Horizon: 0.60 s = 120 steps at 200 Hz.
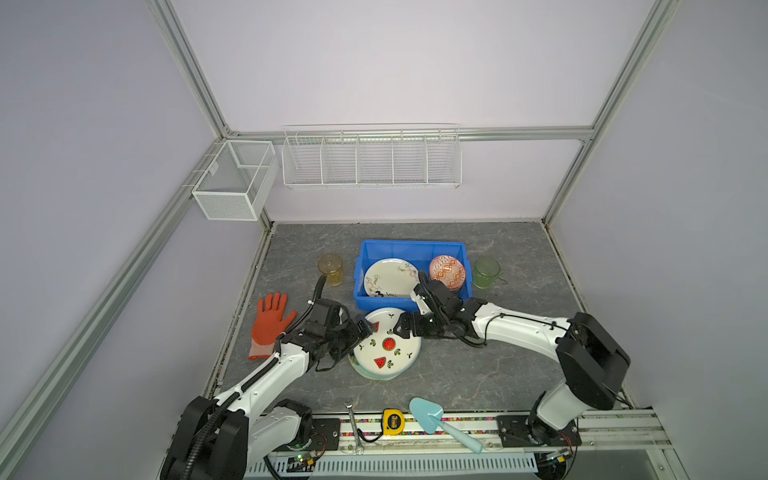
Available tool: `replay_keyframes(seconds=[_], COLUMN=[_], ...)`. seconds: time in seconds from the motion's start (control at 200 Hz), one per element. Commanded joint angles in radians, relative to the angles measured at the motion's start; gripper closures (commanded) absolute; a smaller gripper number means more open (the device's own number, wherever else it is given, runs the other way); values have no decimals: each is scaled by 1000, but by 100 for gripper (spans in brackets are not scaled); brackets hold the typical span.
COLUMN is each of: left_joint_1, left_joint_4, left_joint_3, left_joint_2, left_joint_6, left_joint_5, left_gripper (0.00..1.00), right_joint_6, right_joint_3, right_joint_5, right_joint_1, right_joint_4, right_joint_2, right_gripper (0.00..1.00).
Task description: Place the mixed dishes into the plastic bin
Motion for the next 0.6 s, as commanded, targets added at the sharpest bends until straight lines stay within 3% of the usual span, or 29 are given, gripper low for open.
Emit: replay_keyframes(seconds=[0.0, 0.16, 0.35, 0.595], left_joint_1=[-17, -22, -37, -45], left_joint_4=[77, 101, 119, 129], left_joint_3=[16, 16, 15, 8], left_joint_2=[9, 17, 26, 23], left_joint_6=[-32, -46, -59, -67], left_joint_5=[37, 42, 45, 42], left_gripper=[0, 0, 0, 1], right_joint_6=[15, 28, 41, 42], right_joint_3=[28, 30, 30, 30], right_joint_5=[-84, -118, -139, -131], right_joint_1=[17, 17, 18, 18], right_joint_4=[73, 97, 120, 113], right_joint_2=[-43, -39, -38, -49], right_gripper=[9, 16, 33, 43])
